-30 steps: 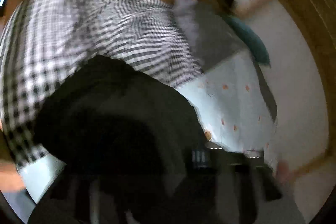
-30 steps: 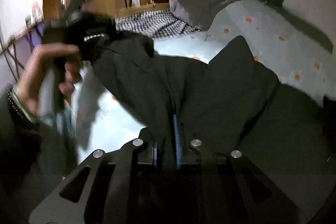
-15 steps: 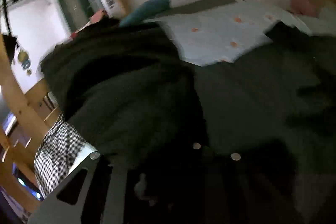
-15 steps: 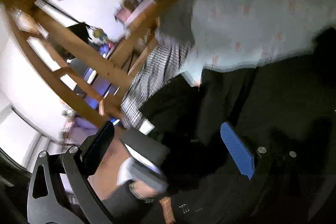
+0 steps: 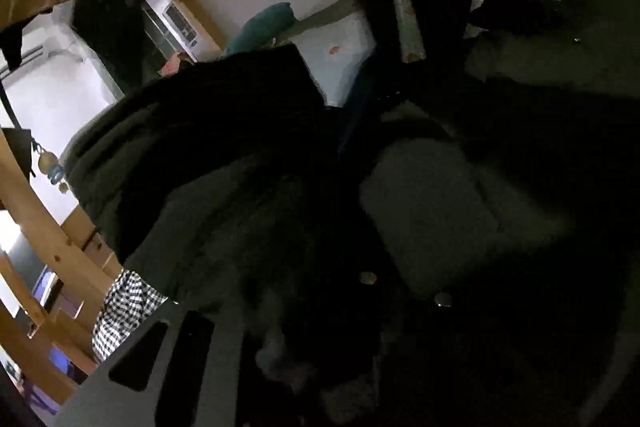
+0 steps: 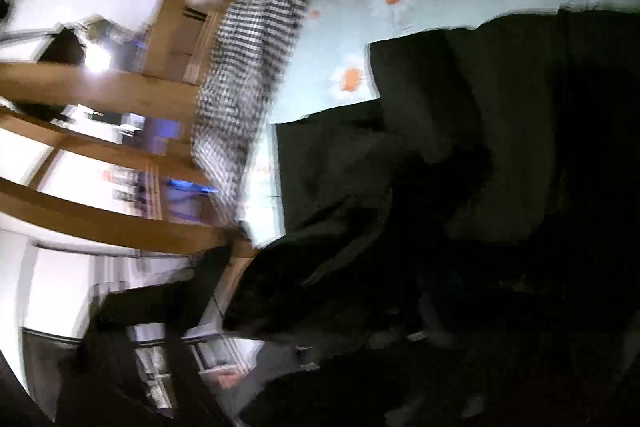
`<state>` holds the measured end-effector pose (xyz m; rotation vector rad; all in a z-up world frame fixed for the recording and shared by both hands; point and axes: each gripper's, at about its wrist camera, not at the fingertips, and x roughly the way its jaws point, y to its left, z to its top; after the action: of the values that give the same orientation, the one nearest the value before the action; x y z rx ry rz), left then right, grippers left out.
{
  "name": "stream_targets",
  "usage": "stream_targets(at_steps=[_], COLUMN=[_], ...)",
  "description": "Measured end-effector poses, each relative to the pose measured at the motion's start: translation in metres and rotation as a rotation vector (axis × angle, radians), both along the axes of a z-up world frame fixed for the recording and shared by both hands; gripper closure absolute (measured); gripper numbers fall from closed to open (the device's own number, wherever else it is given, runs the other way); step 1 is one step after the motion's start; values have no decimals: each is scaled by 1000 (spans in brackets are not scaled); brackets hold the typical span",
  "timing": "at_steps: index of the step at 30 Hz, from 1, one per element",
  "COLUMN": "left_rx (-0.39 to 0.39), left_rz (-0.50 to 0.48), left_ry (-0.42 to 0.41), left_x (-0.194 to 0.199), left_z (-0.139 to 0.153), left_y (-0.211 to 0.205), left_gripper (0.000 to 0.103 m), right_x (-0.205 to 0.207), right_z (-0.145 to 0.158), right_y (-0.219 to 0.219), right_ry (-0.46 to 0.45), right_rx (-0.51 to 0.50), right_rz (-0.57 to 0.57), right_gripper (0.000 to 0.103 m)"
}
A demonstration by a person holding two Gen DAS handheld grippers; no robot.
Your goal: Fold large clothes
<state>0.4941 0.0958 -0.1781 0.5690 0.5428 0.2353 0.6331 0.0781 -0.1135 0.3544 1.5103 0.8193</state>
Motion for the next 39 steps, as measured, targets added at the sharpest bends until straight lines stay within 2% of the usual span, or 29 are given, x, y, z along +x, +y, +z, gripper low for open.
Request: stream_targets(at_steps=[2,5,7,8,9,10,11,12,15,16,17,18,20,23,26,27,28,30,31,32,33,34,35,37,39], left_rx=[-33,-69,-154,-200,-265,-306,-383,-422,-577,-635,-725,-765,-818,-772,-758,-739,-704,-588,-534,-511,-493,-472,-468,-486,-495], left_rz=[17,13,6,0,-13,-25,-64,-79,-67,-59,-59,-62,-75,7,37,36,40,63,75,78,75,66,64,62,62], left_ry=[-31,-144,-238,-266,-307,-341,-394,-407,-418,-412,-367,-322,-194,-73,69,88,111,210,258,276,273,245,226,204,210], left_x=[-1,-14,-30,-37,-49,-58,-76,-80,-98,-99,-94,-102,-74,-28,11,19,28,49,60,59,59,57,48,45,47], left_z=[7,29,58,69,86,97,118,130,176,188,200,196,187,152,108,99,89,58,42,29,23,15,15,11,7], left_y=[3,2,1,0,-1,-2,-2,0,18,27,37,39,46,43,25,17,7,-17,-26,-27,-26,-29,-31,-27,-24], left_gripper=[94,89,76,65,31,12,12,12,12,9,7,6,6,6,6,6,6,6,6,6,6,6,6,6,6], right_x=[2,-9,-13,-11,-13,-15,-17,-20,-37,-43,-51,-59,-68,-78,-79,-80,-80,-80,-80,-83,-85,-92,-99,-116,-128], right_z=[11,39,57,66,82,88,98,106,123,122,119,116,98,65,34,24,13,0,-6,-6,-3,5,17,49,75], right_y=[-1,-12,-31,-42,-59,-73,-92,-108,-173,-193,-217,-242,-278,-339,-376,-385,-394,-408,-416,-422,-423,-425,-419,-394,-358], right_ry=[-64,-158,-208,-239,-275,-277,-290,-307,-347,-346,-344,-349,-336,-290,-243,-229,-222,-225,-218,-228,-249,-309,-377,-553,-689], right_rx=[-9,90,168,208,257,296,340,354,355,346,334,322,293,247,172,149,108,13,-36,-78,-100,-133,-171,-306,-416], right_rz=[14,13,-23,-44,-93,-121,-154,-176,-238,-253,-273,-297,-354,-471,-558,-583,-612,-670,-726,-775,-798,-818,-830,-813,-782], right_gripper=[79,84,86,86,86,86,86,86,86,86,86,86,86,86,86,86,86,83,77,58,43,13,8,6,3])
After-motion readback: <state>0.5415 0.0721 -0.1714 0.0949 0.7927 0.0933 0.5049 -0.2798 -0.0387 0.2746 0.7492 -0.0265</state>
